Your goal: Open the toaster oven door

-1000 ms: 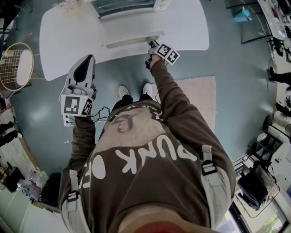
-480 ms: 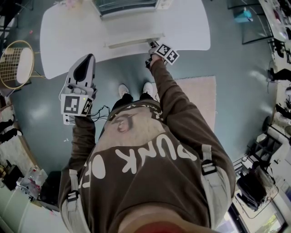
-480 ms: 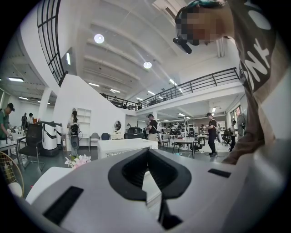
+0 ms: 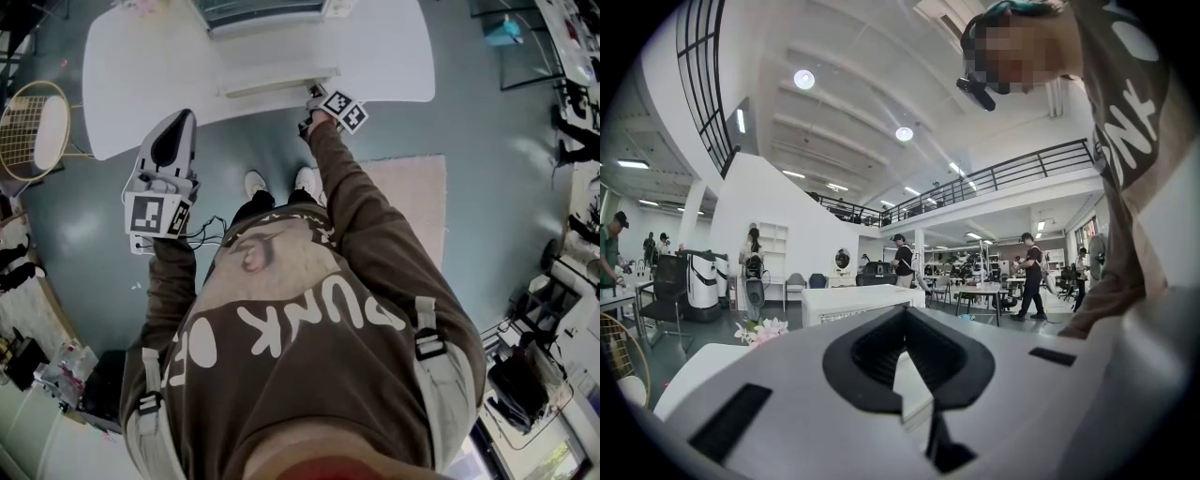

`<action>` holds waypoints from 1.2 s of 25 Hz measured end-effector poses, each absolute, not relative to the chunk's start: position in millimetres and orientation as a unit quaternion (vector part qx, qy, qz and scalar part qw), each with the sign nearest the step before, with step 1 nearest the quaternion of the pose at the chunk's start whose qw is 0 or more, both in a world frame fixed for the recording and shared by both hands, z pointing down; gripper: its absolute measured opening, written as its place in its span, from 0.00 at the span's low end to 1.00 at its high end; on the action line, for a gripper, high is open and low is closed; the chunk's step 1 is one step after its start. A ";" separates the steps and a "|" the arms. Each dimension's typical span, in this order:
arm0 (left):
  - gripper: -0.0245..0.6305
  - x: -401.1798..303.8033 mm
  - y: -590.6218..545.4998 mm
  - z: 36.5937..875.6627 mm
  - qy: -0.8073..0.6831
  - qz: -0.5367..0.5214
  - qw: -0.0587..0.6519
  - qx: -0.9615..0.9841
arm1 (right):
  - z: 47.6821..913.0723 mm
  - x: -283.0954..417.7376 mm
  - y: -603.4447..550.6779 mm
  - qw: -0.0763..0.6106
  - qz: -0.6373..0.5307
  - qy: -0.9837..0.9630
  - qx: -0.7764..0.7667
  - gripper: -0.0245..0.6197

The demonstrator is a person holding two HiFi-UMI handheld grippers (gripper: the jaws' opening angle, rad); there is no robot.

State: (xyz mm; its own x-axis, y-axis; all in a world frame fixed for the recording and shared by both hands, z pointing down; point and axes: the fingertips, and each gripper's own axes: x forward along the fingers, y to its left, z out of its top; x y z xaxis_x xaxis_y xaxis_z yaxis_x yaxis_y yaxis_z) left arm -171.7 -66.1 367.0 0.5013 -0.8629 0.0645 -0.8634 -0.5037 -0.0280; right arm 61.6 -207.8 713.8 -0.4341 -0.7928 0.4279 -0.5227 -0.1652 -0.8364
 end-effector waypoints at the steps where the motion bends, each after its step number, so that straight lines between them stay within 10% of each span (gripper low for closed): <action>1: 0.04 -171.4 -65.5 366.5 -0.498 0.035 0.004 0.866 | 713.3 62.3 -207.2 0.119 -0.561 0.634 -0.519 0.30; 19: 0.04 -176.0 -65.5 364.5 -0.499 0.029 0.002 0.866 | 714.8 63.6 -201.3 0.082 -0.557 0.618 -0.549 0.32; 23: 0.04 -177.5 -66.1 365.3 -0.500 0.027 0.004 0.865 | 726.4 79.7 -185.1 0.030 -0.542 0.605 -0.583 0.05; 30: 0.04 -171.2 -70.1 368.9 -0.492 0.026 0.008 0.870 | 721.5 109.0 -178.6 0.013 -0.505 0.608 -0.612 0.05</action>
State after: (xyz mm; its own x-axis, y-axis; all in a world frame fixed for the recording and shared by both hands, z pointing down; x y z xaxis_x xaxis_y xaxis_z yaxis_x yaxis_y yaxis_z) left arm -171.2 -70.1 368.9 0.5144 -0.8558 0.0538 -0.8567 -0.5157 -0.0119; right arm 109.0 -178.6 721.5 -0.2509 -0.7577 0.6024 -0.7314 -0.2593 -0.6307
